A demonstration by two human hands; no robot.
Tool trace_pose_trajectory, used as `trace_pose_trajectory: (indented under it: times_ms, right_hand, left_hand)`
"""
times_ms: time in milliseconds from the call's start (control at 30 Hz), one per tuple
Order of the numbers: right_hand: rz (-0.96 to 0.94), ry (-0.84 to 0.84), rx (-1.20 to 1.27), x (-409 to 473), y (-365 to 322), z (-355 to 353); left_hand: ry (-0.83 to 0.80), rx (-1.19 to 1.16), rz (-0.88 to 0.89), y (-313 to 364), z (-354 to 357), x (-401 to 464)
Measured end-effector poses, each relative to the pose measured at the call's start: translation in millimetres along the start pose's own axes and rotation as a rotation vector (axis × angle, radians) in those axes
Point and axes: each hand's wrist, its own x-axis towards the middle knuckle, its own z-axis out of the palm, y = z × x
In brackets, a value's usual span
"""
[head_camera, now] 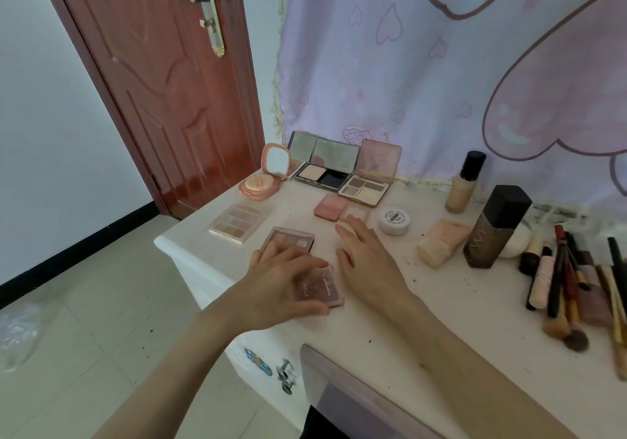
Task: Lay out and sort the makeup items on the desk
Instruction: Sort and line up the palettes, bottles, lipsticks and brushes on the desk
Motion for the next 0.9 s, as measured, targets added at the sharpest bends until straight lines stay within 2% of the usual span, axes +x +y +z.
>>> trace_pose_trajectory:
  times_ms: [100, 200, 267, 367, 500, 600, 800, 900]
  right_hand:
    - [-0.027, -0.050, -0.153, -9.4, 5.6, 0.7]
    - [-0.052, -0.027, -0.076, -13.5, 9.0, -1.1]
    - [-0.034, 0.052, 0.131, -16.2, 9.6, -5.6]
    - [0.053, 0.137, 0.622, -17.9, 7.2, -14.1]
    - [0.039, -0.022, 1.201, -15.5, 7.2, -20.4]
    - [-0.024, -0.080, 1.344, -15.4, 6.1, -22.9]
    - [-0.077, -0.111, 1.429, -17.0, 7.4, -32.3]
    - [-0.030, -0.149, 1.471, -17.5, 6.5, -34.5]
  left_hand:
    - [-0.037, 0.064, 0.022, 4.5, 1.0, 1.2]
    - [0.021, -0.034, 0.029, 13.5, 2.4, 3.5]
    - [0.080, -0.204, -0.009, 19.4, 1.8, 4.6]
    - [0.231, -0.429, -0.067, 24.8, 1.1, 10.6]
    - [0.334, -0.615, -0.080, 34.5, -0.6, 21.2]
    - [0.365, -0.645, -0.054, 38.0, 2.3, 26.9]
    - [0.420, -0.589, 0.007, 43.3, 5.3, 30.0]
    - [0.364, -0.539, 0.077, 45.8, -1.2, 30.5]
